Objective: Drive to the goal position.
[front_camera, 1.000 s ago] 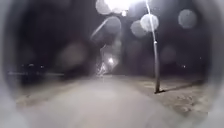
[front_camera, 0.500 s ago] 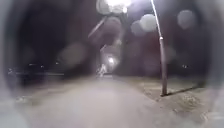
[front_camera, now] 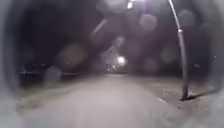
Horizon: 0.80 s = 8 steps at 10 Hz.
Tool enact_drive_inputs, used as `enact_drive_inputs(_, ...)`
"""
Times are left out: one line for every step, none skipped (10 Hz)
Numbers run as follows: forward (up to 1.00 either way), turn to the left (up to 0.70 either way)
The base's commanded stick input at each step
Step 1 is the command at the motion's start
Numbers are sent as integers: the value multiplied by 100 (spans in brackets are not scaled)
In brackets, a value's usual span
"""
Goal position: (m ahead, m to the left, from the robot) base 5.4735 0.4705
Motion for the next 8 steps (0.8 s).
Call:
enact_drive_inputs(98, 0)
enact_drive_inputs(100, 0)
enact_drive_inputs(100, 0)
enact_drive_inputs(100, 0)
enact_drive_inputs(100, 0)
enact_drive_inputs(100, 0)
enact_drive_inputs(100, 0)
enact_drive_inputs(100, 0)
